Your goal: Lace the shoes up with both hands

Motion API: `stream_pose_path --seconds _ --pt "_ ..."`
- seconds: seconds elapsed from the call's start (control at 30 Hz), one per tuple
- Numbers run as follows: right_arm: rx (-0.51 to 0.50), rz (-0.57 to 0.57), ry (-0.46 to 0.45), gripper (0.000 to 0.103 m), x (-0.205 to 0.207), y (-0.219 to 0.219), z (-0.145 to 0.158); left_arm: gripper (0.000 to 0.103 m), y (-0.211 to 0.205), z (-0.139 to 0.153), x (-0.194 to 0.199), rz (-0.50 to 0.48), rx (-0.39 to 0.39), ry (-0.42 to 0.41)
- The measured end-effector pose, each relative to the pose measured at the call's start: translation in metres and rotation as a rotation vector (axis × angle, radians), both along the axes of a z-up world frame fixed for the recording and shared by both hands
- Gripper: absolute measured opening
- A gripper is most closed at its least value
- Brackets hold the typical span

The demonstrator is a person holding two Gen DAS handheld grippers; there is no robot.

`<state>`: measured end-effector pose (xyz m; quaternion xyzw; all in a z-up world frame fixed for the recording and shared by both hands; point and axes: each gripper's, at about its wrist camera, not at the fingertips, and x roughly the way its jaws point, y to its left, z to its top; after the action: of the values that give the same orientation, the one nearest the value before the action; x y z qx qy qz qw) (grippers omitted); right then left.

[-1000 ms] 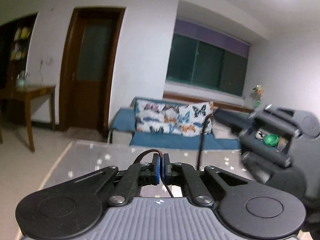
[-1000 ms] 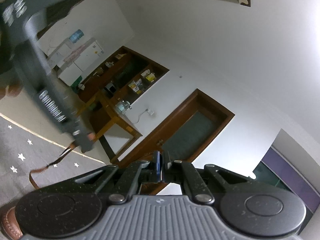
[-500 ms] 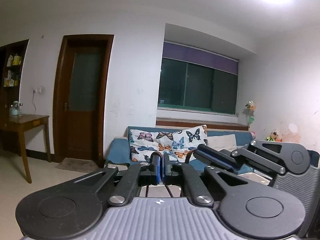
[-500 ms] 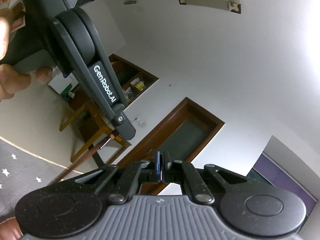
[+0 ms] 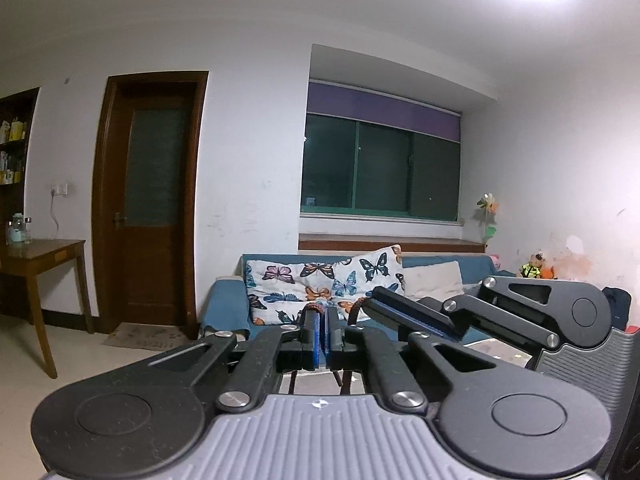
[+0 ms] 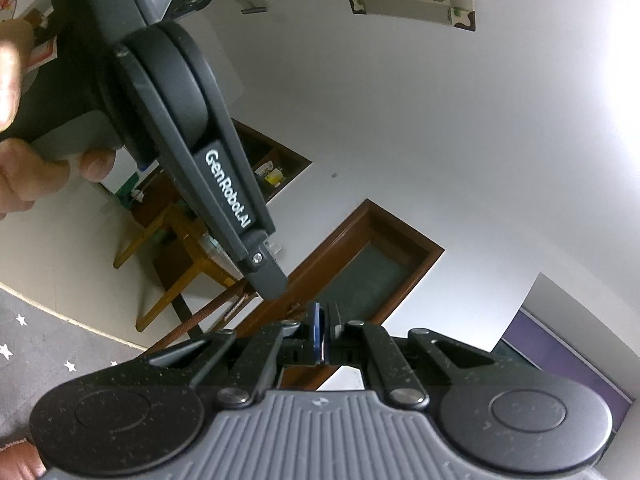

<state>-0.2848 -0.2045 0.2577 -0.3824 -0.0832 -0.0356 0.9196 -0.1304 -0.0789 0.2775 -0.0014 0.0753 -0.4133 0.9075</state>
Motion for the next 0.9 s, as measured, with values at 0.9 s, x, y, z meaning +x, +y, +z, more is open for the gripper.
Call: stream_pose_path --seconds 0.9 --pt "-0.007 0.029 -0.018 0.001 0.010 0.022 0.015 0.003 0.005 -0.001 -0.005 -0.023 0.004 -0.022"
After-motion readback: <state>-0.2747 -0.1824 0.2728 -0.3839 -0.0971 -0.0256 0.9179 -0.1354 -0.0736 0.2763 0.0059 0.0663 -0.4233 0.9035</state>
